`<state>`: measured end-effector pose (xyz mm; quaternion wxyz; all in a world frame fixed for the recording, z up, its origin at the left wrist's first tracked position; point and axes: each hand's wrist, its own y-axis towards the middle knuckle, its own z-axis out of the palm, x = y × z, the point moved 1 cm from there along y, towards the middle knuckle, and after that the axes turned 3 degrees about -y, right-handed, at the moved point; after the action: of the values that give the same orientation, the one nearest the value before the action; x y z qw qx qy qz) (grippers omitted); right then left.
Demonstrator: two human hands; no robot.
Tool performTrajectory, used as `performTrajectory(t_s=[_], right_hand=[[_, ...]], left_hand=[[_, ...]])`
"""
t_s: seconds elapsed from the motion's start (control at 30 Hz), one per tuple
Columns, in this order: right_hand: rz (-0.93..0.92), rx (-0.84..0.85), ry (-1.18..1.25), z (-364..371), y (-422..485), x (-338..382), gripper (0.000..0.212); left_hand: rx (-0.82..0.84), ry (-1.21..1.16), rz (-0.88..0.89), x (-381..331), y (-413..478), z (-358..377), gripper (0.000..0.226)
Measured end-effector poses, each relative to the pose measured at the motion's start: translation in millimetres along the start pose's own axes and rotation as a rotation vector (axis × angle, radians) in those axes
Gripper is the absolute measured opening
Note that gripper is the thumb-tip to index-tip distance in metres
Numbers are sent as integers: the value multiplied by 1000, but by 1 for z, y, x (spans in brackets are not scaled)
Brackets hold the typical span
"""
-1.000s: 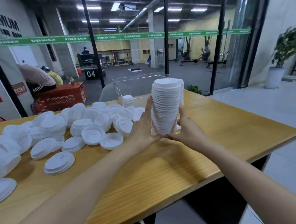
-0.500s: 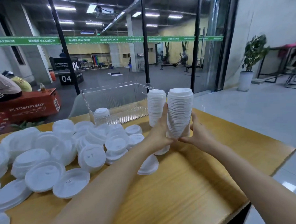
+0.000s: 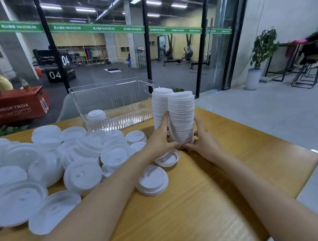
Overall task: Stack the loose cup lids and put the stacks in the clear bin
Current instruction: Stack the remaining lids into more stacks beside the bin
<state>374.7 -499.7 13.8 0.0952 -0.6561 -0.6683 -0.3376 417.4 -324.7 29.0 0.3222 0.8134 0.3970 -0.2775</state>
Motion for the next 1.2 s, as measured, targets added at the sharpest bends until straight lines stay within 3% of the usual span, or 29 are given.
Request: performTrajectory(t_s=[0.67,0.8,1.03,1.2], right_hand=[[143,31,-81,17,2,15,96],[166,48,-105,19,5,16,90],[133,73,-96,9,-14,23,99],[49,64,-219,0,-45,48,82]], left_hand=[[-13,106,-54,3,-12,-7,98],[-30,239,-78,5,-12,-16,85],[-54,418,-21,12,-44,-46,55],[-120,513,47,1,-88,-74,43]])
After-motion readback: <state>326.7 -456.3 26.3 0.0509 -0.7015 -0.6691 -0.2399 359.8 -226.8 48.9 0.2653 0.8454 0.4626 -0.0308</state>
